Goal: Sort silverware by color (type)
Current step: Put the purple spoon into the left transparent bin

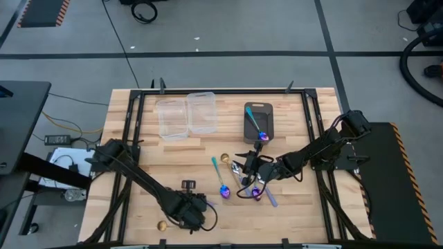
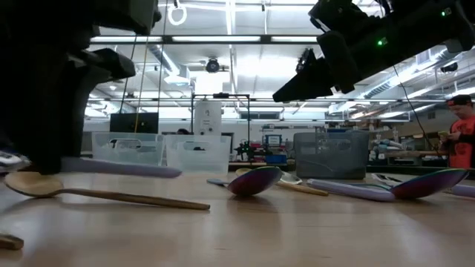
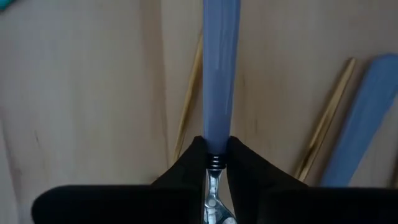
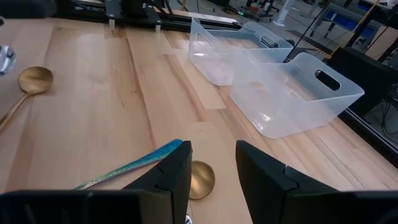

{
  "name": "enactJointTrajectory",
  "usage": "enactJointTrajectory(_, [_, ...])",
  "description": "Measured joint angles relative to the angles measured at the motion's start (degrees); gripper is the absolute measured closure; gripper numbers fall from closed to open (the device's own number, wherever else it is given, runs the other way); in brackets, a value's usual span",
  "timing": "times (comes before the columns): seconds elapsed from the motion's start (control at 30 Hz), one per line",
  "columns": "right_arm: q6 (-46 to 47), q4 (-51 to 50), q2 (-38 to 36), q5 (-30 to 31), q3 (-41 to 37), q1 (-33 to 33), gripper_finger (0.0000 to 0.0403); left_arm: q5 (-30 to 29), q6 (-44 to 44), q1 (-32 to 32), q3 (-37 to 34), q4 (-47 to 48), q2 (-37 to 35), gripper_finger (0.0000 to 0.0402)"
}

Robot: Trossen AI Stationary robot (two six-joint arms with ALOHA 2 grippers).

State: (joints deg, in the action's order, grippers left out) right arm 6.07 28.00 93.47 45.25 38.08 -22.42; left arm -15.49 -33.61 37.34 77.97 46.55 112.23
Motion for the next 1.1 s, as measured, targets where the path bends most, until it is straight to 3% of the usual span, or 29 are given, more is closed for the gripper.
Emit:
enactJointTrajectory(0.33, [0.41,-0.20,0.00,-0.02,-0.02,-0.11,0.0268,-4.93,-2.46,-0.68,0.13,4.60,-1.14,0.0355])
enactJointTrajectory(0.67, [0.46,-0.58,0.00,0.00,-0.04,-0.39,0.0268,-13.89,-5.79,-1.96,0.17,10.53,-2.21,0.0355])
enactJointTrajectory(1.1, [1.88,-1.91,0.00,0.01,-0.04,-1.04,0.0269,-25.91,-5.57,-4.75,0.29,16.68,-13.09,0.0355])
